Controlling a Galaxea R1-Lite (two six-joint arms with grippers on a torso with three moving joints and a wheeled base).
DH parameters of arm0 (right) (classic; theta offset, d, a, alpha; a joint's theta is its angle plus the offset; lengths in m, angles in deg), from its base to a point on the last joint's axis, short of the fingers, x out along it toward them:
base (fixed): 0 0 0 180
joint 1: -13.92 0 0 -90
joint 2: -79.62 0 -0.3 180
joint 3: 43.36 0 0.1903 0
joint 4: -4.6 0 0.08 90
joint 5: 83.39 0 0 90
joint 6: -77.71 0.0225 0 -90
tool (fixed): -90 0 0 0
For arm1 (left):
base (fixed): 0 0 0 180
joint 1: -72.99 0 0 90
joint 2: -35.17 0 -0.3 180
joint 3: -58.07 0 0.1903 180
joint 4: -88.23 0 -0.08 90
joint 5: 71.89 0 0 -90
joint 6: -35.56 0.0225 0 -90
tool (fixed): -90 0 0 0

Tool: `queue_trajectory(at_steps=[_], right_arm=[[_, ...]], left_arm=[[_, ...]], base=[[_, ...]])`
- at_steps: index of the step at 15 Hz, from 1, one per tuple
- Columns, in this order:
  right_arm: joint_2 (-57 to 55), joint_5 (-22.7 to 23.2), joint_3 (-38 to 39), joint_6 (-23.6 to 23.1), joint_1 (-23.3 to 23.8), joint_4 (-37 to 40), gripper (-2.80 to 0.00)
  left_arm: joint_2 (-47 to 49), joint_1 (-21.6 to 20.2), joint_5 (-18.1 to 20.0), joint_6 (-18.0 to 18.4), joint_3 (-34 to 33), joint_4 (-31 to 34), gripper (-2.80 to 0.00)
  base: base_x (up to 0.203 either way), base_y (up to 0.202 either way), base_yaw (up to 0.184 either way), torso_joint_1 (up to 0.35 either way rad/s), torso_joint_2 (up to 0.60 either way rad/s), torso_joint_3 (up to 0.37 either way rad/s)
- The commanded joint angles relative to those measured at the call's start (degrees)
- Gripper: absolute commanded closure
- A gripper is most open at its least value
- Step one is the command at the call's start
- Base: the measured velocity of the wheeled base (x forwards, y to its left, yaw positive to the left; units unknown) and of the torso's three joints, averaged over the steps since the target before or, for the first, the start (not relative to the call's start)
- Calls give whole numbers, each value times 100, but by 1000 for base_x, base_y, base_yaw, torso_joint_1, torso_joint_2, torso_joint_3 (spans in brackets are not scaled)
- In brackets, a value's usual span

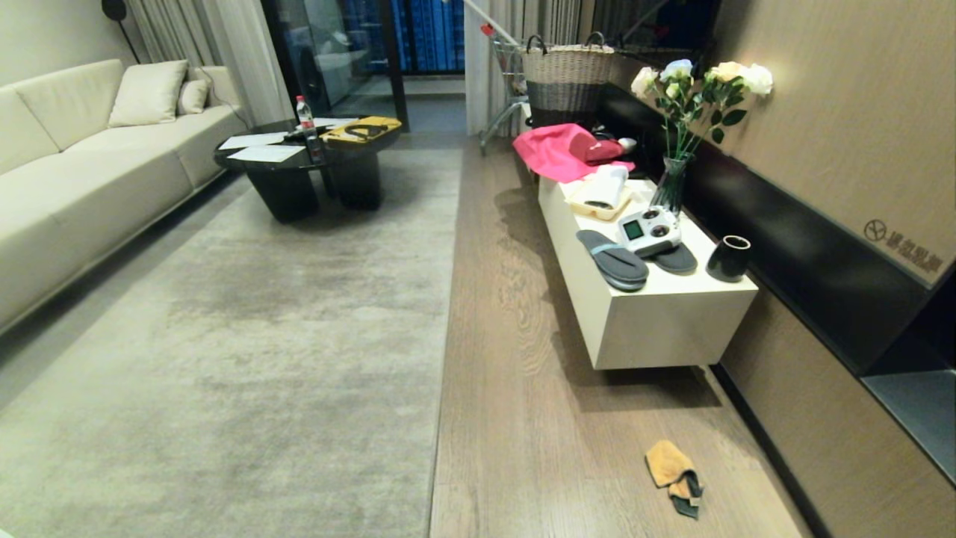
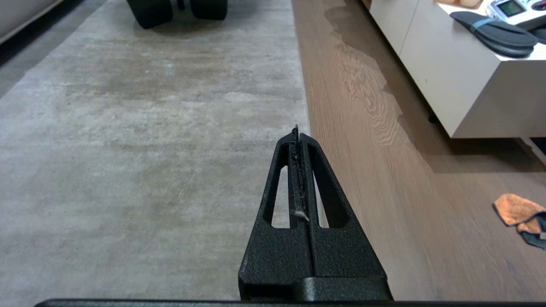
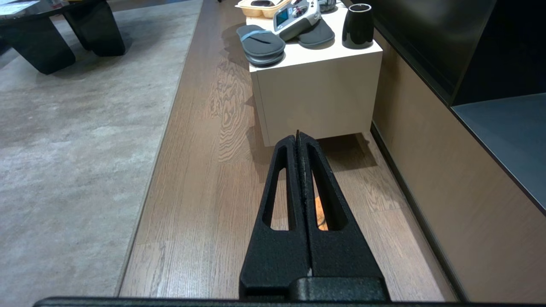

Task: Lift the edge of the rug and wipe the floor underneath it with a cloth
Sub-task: Pick up the rag

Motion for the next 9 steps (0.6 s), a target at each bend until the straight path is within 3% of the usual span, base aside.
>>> queue_trajectory(at_steps=[1,4,9], right_arm=[[-9,-1,0,2,-9,-3,0],[-9,-1,0,2,-9,-3,0],[0,-1,0,2,-9,-3,0]], left_arm=[[-2,0,5,-2,19,25,0],[26,0,5,-2,28,43,0],[6,0,5,-2,28,43,0]], base=[[0,0,0,0,0,0],[0,0,0,1,3,-50],[0,0,0,2,2,-178]])
